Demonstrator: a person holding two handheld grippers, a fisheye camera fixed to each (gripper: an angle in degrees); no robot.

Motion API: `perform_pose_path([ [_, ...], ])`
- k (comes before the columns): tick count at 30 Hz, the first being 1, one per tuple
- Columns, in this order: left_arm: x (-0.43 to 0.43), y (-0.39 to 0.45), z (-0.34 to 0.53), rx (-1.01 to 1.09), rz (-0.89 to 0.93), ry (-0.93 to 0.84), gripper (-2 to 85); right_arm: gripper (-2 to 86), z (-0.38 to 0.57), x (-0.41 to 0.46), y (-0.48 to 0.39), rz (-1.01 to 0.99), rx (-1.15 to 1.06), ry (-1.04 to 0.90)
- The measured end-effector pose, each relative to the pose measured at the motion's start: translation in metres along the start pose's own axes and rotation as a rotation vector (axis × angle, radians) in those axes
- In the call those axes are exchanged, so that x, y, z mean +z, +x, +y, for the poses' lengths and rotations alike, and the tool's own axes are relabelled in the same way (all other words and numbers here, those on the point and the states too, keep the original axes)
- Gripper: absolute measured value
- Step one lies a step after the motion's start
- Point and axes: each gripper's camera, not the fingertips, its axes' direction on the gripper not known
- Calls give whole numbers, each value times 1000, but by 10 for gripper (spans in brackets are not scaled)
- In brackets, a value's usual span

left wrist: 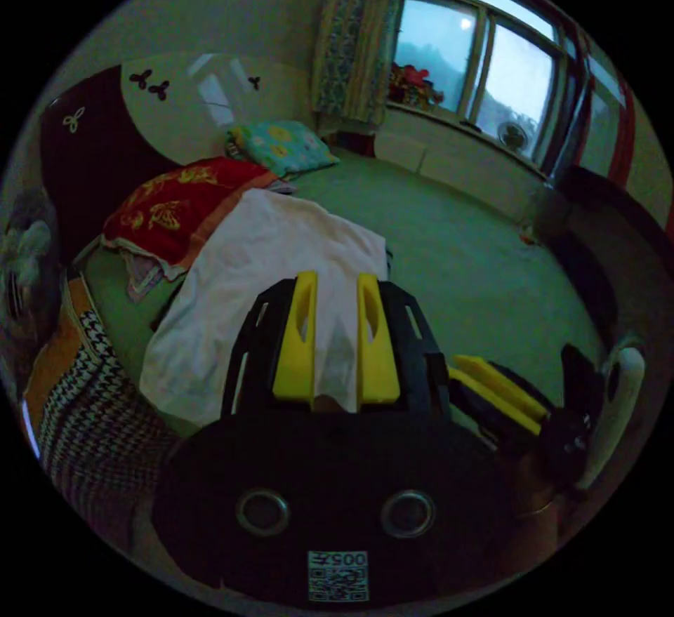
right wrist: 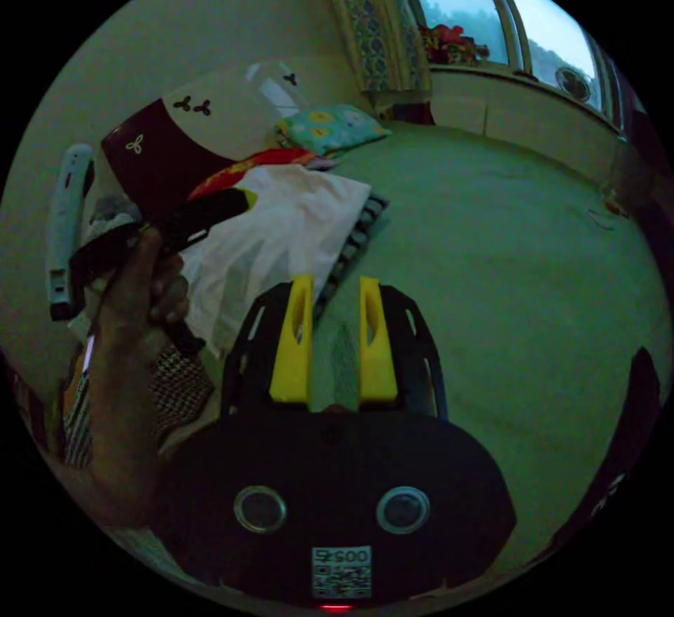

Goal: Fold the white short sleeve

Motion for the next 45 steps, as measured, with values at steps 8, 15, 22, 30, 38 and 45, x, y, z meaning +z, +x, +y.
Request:
perform_pose_path([
  [8, 5, -107, 2, 22, -12, -21, 83, 101, -34, 93, -45, -22, -80, -119],
  [15, 22, -182, -14, 54, -6, -47, 81, 109, -53, 137, -59, -28, -78, -148],
  [22, 42, -231, -27, 69, -16, -61, 81, 79, -74, 173, -57, -171, 1, -167],
  [30, 64, -276, -40, 47, -6, -54, 78, -4, -89, 187, -69, -150, -15, -100],
  [38, 98, -293, -54, 70, -46, -82, 76, -17, -98, 170, -79, 89, -84, 1],
  [45, 134, -281, -62, 90, -16, -124, 75, -17, -97, 154, -42, 200, -10, -15],
])
